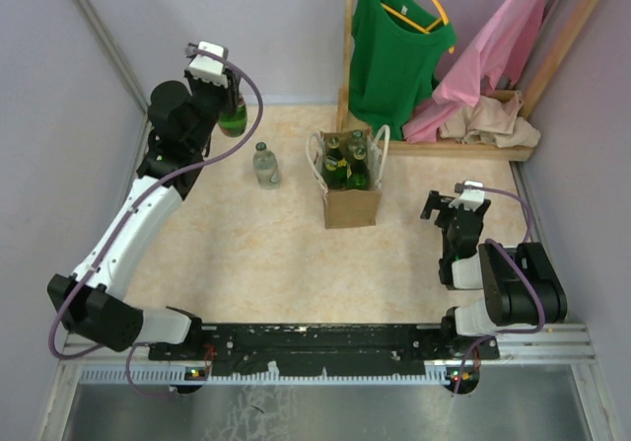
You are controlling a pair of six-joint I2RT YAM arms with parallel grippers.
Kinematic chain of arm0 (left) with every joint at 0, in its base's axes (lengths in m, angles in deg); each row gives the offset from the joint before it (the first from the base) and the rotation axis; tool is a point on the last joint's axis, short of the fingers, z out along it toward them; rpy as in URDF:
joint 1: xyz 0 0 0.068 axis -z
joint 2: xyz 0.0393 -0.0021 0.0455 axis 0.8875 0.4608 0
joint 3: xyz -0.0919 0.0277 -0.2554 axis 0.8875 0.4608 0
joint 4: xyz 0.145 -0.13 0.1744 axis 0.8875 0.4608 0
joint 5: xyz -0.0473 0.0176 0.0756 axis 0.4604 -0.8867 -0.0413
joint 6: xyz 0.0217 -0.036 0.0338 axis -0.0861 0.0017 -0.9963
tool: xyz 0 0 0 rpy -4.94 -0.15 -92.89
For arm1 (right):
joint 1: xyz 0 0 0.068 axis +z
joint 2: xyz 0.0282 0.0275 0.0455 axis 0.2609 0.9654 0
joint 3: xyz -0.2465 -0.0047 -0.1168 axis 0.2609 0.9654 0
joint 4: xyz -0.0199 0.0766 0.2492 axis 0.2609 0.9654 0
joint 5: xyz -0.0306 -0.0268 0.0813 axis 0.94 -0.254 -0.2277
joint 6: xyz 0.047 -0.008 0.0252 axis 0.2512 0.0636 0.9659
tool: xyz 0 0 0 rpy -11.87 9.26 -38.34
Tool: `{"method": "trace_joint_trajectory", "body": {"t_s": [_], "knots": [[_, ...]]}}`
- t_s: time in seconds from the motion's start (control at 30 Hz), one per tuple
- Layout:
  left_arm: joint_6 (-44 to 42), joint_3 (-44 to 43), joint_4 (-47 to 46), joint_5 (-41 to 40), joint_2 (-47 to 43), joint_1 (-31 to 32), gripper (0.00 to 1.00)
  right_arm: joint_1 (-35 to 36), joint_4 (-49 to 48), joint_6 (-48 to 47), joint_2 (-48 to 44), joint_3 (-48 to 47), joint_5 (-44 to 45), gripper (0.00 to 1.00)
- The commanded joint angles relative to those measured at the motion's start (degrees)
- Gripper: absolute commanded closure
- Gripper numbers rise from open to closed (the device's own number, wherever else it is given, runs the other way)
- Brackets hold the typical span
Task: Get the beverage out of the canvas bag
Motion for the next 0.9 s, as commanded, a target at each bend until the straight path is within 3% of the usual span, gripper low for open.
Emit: {"method": "trace_joint_trajectory", "body": {"t_s": [0.0,0.43,0.87], "knots": [[3.10,4.76,-8.86,-2.20,-5.50,-1.99,1.00,0.43,-3.16,-0.85,0.31,-1.97,0.35,0.01],[8.24,26.45,-26.20,-8.35,-8.25,-6.45,1.00,0.53,-3.16,-0.95,0.31,-1.97,0.36,0.01],[11.33,40.77,-51.31,-5.70,-2.70,-11.14,1.00,0.53,-3.11,-0.91,0.32,-1.97,0.42,0.01]]}}
